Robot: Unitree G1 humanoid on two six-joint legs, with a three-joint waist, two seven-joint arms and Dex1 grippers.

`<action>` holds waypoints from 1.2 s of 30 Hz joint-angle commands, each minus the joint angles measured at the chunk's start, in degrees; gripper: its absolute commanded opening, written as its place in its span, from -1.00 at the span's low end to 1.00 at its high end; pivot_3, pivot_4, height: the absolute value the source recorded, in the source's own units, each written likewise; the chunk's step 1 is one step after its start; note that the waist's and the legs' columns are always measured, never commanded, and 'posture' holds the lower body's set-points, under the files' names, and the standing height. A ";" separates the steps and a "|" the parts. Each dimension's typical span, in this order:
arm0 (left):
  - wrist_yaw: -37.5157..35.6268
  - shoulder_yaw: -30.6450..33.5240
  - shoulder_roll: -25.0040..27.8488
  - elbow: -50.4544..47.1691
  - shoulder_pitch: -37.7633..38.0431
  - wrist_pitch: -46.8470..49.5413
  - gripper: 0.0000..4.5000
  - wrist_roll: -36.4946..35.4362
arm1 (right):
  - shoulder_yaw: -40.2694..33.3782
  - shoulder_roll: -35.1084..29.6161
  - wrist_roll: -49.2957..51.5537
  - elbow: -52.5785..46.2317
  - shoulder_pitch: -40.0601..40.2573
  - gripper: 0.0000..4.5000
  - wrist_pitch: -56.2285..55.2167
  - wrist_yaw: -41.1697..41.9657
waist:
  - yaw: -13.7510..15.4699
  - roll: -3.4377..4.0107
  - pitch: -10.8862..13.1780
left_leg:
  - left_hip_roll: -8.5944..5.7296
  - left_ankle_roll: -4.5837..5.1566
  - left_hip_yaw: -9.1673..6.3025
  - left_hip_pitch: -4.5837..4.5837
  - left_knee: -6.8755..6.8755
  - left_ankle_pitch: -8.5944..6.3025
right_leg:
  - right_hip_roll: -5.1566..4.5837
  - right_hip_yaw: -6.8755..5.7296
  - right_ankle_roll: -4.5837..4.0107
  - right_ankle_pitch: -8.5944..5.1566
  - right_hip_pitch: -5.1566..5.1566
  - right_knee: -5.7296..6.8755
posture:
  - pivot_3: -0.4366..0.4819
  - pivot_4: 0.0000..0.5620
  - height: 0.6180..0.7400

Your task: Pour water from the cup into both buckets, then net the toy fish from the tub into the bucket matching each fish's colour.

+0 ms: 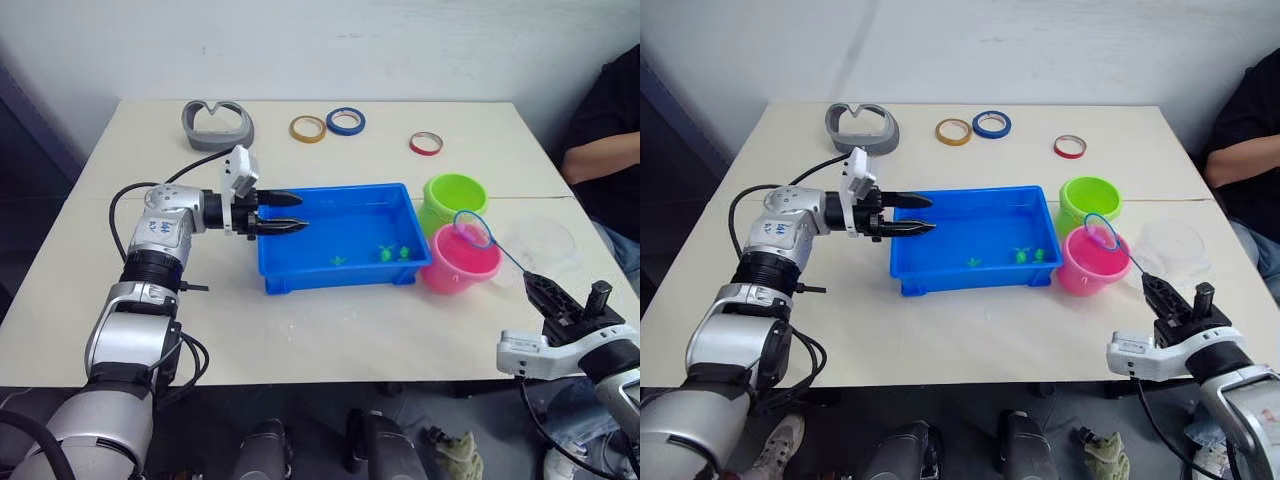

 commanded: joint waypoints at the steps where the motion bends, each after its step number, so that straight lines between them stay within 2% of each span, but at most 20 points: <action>1: -0.11 1.10 0.44 -2.50 0.05 -0.06 0.32 -0.36 | -1.09 2.39 -7.94 0.92 0.56 -1.00 -2.15 -3.00 | -0.04 0.00 0.00 | 0.01 -0.01 0.01 0.01 0.00 0.00 | 0.01 0.01 0.00 0.00 0.00 0.00 | -0.05 -0.47 0.56; 4: 0.00 1.24 0.49 -2.98 0.22 0.20 0.32 -0.36 | -1.88 4.79 -15.22 1.21 0.89 -1.00 -3.17 -6.47 | -0.08 0.00 0.00 | 0.02 -0.04 0.02 0.03 -0.01 0.02 | 0.04 0.03 0.00 0.00 0.00 0.02 | -0.05 -0.47 0.56; 8: -0.01 1.36 0.58 -3.22 0.26 0.24 0.32 -0.25 | -1.68 7.33 -19.28 1.29 0.23 -1.00 -4.53 -8.87 | -0.12 0.00 0.00 | 0.03 -0.07 0.04 0.05 0.00 0.04 | 0.06 0.07 0.00 0.00 0.00 0.04 | -0.05 -0.47 0.56; 12: 0.15 1.79 1.23 -3.67 0.61 0.41 0.32 -0.34 | -2.66 9.68 -13.29 -0.72 -3.29 -1.00 -5.83 -6.55 | -0.22 0.00 0.00 | 0.03 -0.08 0.05 0.06 0.00 0.04 | 0.07 0.09 0.00 0.00 0.00 0.06 | -0.05 -0.47 0.56; 16: 1.64 2.71 4.04 -3.69 1.06 1.07 0.32 0.29 | 0.49 10.27 5.12 -4.23 -12.28 -1.00 -5.61 6.18 | -1.23 0.00 0.00 | 0.04 -0.08 0.06 0.12 0.00 0.05 | 0.08 0.12 0.00 0.00 0.02 0.10 | -0.05 -0.47 0.56; 18: 2.91 2.97 5.80 -3.52 1.28 0.73 0.32 0.84 | 3.09 12.94 12.29 -5.86 -19.13 -1.00 -1.83 12.39 | -1.67 -0.04 0.01 | 0.05 -0.09 0.04 0.16 -0.01 0.06 | 0.09 0.12 0.00 0.00 0.05 0.13 | -0.05 -0.47 0.56; 21: 6.37 3.36 9.50 -3.58 1.82 2.95 0.32 2.29 | 8.31 16.66 23.69 -6.52 -32.57 -1.00 10.05 25.55 | -2.10 -0.04 0.01 | 0.11 -0.13 0.00 0.23 0.00 0.07 | 0.14 0.11 -0.02 -0.01 0.09 0.17 | -0.05 -0.47 0.56; 25: 8.86 3.95 13.95 -7.60 4.81 7.39 0.32 2.80 | 14.88 22.91 33.36 -4.75 -48.58 -1.00 27.04 35.41 | -2.75 -0.04 0.01 | 0.10 -0.08 -0.08 0.21 0.02 0.10 | 0.01 0.06 -0.03 0.00 0.08 0.23 | -0.05 -0.47 0.56; 28: 9.37 4.65 17.21 -12.63 8.33 12.20 0.32 2.42 | 18.09 26.41 39.29 -2.46 -55.85 -1.00 37.46 39.05 | -2.63 -0.04 0.01 | 0.09 -0.09 -0.24 0.07 0.01 0.09 | -0.08 -0.13 -0.13 -0.06 0.04 0.54 | -0.05 -0.47 0.56; 36: 14.63 7.57 23.01 -28.84 18.99 26.63 0.32 0.87 | 25.07 32.26 51.85 8.93 -69.64 -1.00 53.86 40.77 | -2.83 -0.03 0.01 | 0.01 -0.08 -0.32 -0.04 0.04 0.08 | -0.32 -0.23 -0.17 -0.08 -0.02 0.58 | -0.05 -0.47 0.56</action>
